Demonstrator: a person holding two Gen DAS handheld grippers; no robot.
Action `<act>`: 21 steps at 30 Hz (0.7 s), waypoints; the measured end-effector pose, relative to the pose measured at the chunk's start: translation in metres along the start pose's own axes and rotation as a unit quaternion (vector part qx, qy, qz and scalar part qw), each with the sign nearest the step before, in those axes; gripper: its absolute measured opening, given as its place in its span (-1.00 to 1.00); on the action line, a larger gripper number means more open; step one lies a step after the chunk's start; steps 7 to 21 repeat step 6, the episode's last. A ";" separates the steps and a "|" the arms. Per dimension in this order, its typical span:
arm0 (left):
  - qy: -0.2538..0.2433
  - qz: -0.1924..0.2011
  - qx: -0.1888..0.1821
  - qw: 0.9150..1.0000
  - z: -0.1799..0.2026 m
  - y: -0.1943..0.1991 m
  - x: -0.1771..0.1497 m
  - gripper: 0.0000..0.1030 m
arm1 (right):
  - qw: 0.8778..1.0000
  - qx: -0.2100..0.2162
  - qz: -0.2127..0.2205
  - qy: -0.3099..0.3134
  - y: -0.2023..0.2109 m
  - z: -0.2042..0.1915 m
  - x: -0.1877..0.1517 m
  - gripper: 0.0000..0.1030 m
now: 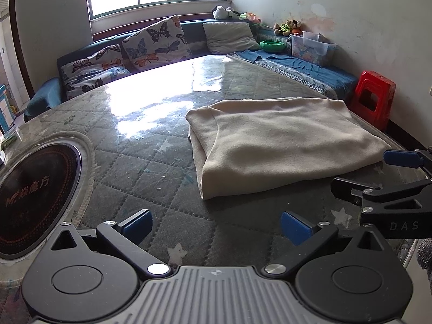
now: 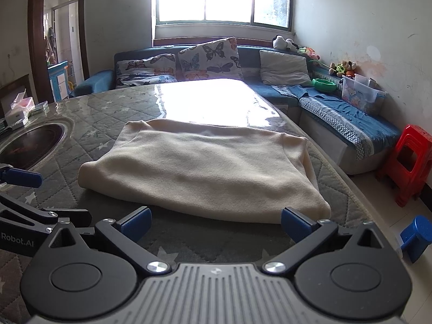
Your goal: Fold clothes
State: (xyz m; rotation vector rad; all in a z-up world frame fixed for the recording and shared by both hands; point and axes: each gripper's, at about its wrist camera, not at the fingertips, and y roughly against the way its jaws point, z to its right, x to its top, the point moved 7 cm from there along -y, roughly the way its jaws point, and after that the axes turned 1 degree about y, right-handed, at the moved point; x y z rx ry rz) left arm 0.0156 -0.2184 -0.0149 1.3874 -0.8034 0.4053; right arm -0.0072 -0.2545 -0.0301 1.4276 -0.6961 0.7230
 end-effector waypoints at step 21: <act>-0.001 -0.002 0.001 1.000 -0.001 0.000 0.000 1.00 | 1.000 0.001 -0.001 0.002 -0.001 -0.001 0.000 1.00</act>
